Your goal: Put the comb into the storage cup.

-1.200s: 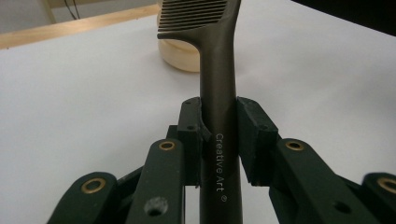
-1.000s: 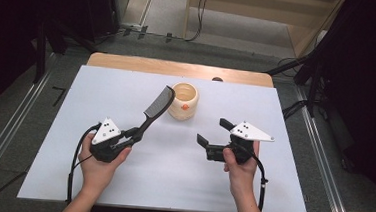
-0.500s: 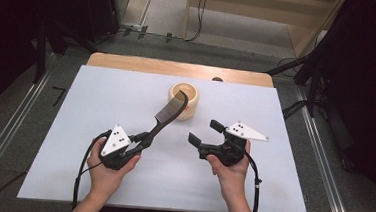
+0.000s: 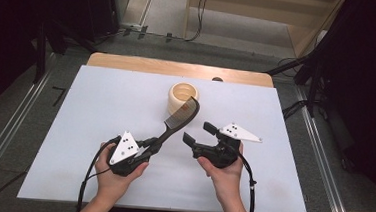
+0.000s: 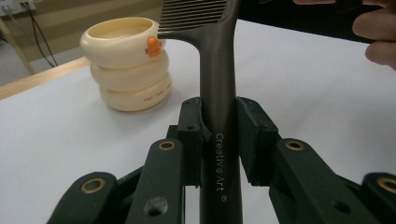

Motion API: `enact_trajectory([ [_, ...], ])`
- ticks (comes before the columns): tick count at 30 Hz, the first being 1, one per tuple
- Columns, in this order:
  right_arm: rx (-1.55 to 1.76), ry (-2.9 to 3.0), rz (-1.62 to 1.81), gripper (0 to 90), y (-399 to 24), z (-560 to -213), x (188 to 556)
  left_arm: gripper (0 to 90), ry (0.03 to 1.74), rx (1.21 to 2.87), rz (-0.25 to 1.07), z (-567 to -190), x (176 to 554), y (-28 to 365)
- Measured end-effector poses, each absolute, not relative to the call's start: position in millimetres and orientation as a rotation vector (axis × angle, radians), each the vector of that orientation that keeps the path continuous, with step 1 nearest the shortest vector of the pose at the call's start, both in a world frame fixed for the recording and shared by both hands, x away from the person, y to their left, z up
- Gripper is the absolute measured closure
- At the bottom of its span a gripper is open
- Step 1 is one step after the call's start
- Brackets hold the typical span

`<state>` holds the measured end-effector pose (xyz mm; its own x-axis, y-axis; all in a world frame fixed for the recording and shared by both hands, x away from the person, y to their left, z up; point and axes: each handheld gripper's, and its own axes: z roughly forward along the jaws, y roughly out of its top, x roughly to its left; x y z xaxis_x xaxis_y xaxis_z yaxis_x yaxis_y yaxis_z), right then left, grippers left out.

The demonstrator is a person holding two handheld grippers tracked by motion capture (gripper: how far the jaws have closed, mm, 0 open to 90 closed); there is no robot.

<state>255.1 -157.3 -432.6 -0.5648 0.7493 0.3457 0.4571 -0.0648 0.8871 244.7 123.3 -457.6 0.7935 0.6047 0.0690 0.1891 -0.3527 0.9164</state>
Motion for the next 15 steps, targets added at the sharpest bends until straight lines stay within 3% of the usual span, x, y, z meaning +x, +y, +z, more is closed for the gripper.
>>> enact_trajectory([
  [4, 1.354, 1.969, 1.655, 13.3, -158, -435, 258, 72.8, 0.584, 1.923, 0.486, -460, 242, 118],
  [9, 1.374, 2.003, 1.641, 23.8, -157, -437, 260, 72.8, 0.567, 1.93, 0.481, -461, 240, 113],
  [15, 1.406, 2.035, 1.668, 29.2, -157, -441, 264, 72.8, 0.543, 1.94, 0.481, -463, 237, 108],
])
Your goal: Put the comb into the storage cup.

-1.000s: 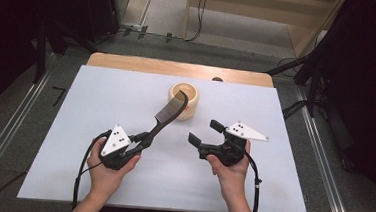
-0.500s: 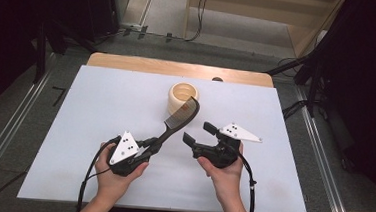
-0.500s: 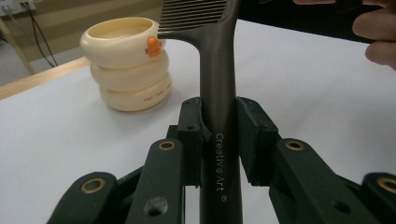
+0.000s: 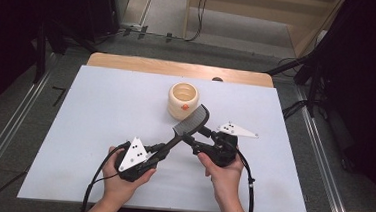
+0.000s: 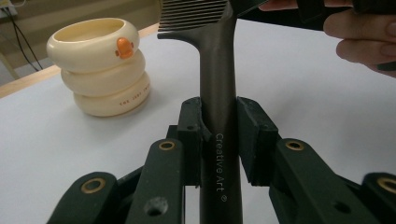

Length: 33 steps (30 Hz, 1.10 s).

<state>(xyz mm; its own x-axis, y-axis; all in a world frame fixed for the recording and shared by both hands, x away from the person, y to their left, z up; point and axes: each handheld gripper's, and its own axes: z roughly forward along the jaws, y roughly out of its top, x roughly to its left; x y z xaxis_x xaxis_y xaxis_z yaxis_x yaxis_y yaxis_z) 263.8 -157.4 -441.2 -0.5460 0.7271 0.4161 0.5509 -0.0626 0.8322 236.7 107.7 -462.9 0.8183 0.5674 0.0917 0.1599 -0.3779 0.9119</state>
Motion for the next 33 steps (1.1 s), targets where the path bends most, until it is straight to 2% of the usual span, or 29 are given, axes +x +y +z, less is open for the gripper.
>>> enact_trajectory([
  [19, 1.564, 1.882, 1.847, 53.9, -169, -454, 263, 72.8, 0.488, 1.97, 0.5, -470, 228, 93],
  [20, 1.577, 1.885, 1.867, 58.6, -169, -455, 262, 72.8, 0.485, 1.976, 0.498, -470, 228, 93],
  [21, 1.577, 1.885, 1.867, 58.6, -169, -455, 262, 72.8, 0.483, 1.978, 0.504, -471, 228, 92],
  [22, 1.585, 1.874, 1.897, 62.7, -170, -456, 262, 72.7, 0.481, 1.981, 0.507, -472, 227, 91],
  [25, 1.591, 1.871, 1.93, 67.7, -170, -457, 262, 72.7, 0.466, 1.979, 0.522, -475, 226, 90],
  [26, 1.603, 1.859, 1.956, 75.5, -171, -458, 261, 72.6, 0.467, 1.975, 0.523, -476, 226, 90],
  [27, 1.603, 1.859, 1.956, 75.5, -171, -458, 261, 72.6, 0.468, 1.979, 0.523, -476, 227, 89],
  [28, 1.6, 1.856, 2.059, 81.4, -173, -459, 261, 72.4, 0.464, 1.986, 0.525, -477, 227, 88],
  [31, 1.588, 1.863, 2.103, 82.6, -173, -458, 260, 71.8, 0.466, 1.977, 0.474, -481, 230, 88],
  [32, 1.564, 1.868, 2.095, 82.7, -172, -457, 259, 69.7, 0.473, 1.97, 0.456, -481, 230, 89],
  [33, 1.508, 1.883, 2.046, 82.8, -169, -453, 256, 57.1, 0.48, 1.955, 0.455, -481, 231, 90],
])
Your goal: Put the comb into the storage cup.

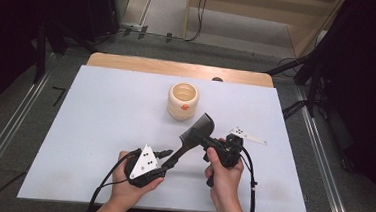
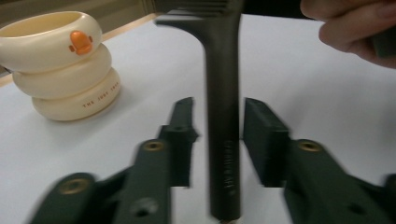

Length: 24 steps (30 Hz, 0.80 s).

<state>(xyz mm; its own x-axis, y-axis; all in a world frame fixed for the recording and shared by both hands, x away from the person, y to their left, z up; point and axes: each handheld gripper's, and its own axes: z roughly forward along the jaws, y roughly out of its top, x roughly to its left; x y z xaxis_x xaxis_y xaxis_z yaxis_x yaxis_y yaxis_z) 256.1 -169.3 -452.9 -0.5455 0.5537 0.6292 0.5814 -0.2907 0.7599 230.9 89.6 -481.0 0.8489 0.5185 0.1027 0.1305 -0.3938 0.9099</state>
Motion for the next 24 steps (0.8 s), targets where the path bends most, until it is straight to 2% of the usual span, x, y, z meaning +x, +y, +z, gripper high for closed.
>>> enact_trajectory([
  [1, -1.487, -1.858, -2.018, 82.8, -169, -453, 256, 57.1, 0.483, 1.944, 0.455, -480, 231, 91],
  [3, -1.467, -1.905, -2.028, 82.9, -168, -451, 254, 45.9, 0.51, 1.925, 0.467, -479, 234, 94],
  [7, -1.443, -2.043, -2.078, 83.0, -164, -443, 249, 21.1, 0.589, 1.862, 0.405, -480, 242, 108],
  [8, -1.443, -2.043, -2.078, 83.0, -164, -443, 249, 21.1, 0.608, 1.845, 0.397, -480, 243, 112],
  [13, -1.379, -2.191, -2.135, 83.1, -159, -431, 242, 1.9, 0.634, 1.789, 0.367, -478, 246, 131],
  [24, -1.353, -2.316, -2.161, 83.1, -158, -422, 239, 0.0, 0.708, 1.753, 0.391, -477, 248, 167],
])
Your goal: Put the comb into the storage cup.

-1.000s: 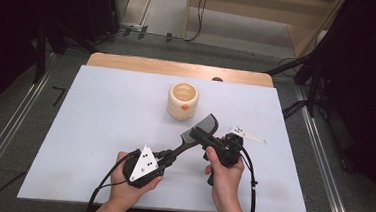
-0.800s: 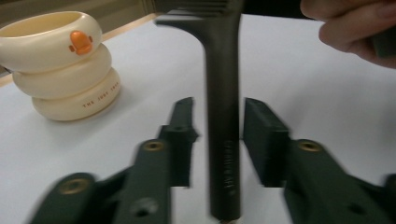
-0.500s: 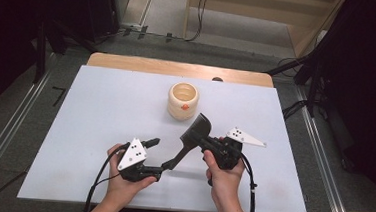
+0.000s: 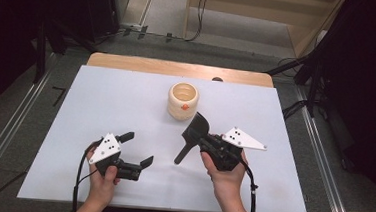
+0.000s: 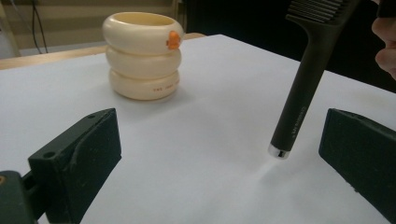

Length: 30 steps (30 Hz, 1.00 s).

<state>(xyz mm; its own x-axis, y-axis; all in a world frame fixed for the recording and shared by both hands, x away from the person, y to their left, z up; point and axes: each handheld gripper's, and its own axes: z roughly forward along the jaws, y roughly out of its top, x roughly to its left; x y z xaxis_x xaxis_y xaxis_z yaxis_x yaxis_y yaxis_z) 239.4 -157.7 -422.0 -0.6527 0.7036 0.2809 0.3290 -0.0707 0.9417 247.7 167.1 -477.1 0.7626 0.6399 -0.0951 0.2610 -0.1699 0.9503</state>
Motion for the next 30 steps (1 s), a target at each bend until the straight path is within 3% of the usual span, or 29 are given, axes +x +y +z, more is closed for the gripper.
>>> enact_trajectory([
  [30, 1.088, 1.87, 1.75, 83.2, -172, -398, 269, 0.0, 0.85, 1.714, 0.514, -479, 242, 246],
])
